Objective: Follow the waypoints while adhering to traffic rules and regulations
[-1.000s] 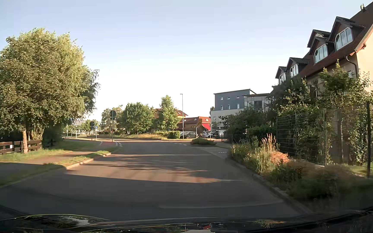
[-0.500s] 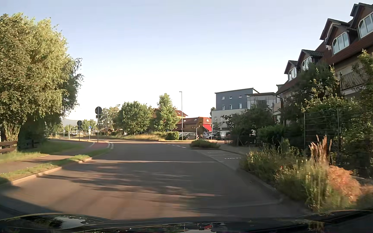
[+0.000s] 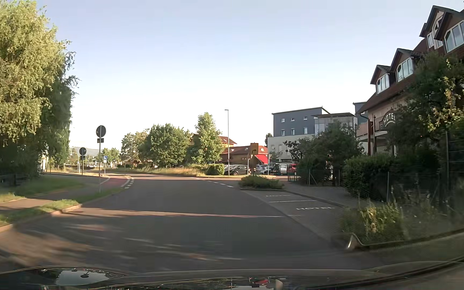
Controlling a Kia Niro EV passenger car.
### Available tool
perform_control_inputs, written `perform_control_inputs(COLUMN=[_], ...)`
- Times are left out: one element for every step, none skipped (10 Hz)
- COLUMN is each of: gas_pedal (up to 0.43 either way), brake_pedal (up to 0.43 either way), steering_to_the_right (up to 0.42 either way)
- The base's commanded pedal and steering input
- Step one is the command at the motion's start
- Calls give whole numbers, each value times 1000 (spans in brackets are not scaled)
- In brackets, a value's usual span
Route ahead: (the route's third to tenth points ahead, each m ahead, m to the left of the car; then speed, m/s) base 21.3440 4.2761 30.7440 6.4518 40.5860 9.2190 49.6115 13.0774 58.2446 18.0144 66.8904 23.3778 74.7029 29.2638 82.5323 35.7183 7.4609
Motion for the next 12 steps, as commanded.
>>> perform_control_inputs(gas_pedal=[98, 98, 98, 98, 98, 98, 98, 98, 98, 79, 79, 79], brake_pedal=[0, 0, 0, 0, 0, 0, 0, 0, 0, 0, 0, 0], steering_to_the_right=[-24, -28, -31, -34, -38, -40, -42, -43, -43, -44, -44, -45])
